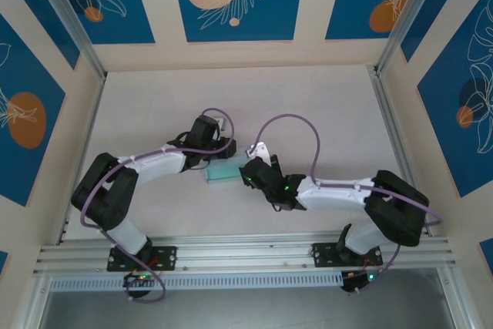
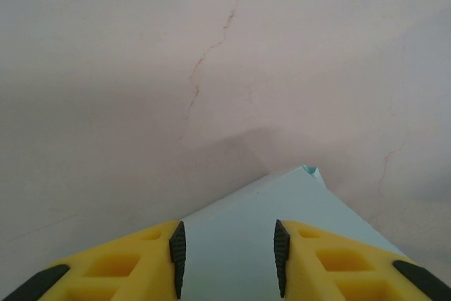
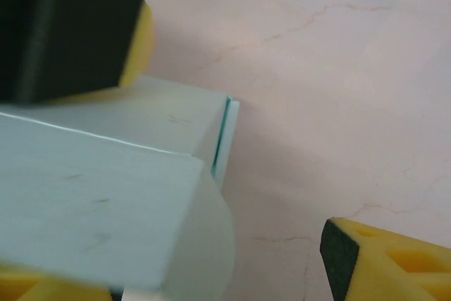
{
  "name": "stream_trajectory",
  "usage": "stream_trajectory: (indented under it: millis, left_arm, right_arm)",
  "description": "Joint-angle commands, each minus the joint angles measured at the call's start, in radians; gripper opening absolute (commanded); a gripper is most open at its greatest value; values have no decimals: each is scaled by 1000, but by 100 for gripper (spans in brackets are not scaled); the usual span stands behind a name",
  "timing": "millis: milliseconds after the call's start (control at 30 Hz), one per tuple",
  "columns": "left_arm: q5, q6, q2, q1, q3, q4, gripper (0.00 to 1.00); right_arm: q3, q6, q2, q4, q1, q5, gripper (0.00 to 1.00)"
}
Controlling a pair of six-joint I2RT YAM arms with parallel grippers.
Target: Fold the paper box
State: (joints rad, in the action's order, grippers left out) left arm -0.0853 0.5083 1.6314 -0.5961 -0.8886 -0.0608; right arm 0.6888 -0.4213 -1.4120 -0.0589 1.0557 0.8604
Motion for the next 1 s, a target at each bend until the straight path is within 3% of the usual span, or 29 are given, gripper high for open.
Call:
stream_trajectory:
  millis: [0,200,367,533,733,967]
  left_arm:
    - [19,11,10,-15,36,-55,38]
    - [267,-80,-8,-104,169,-265,37]
    - [414,-154,60,-170,227,-414,37]
    - [544,-197,144,-212,260,-538,38]
    - [606,-158,186,-218,320,-648,42]
    - [550,-125,152,-215,320,-610,46]
  right_arm:
    - [-21,9,111,54,30,1,75]
    - [48,-116,249,262,0,-66,82]
    - [190,-190,226,485,-122,-245,82]
    - [250,-156,121,517,-251,-482,76]
    - [255,-104,-46,453,-344,-677,72]
    - [227,-89,-206,356,-393,-801,65]
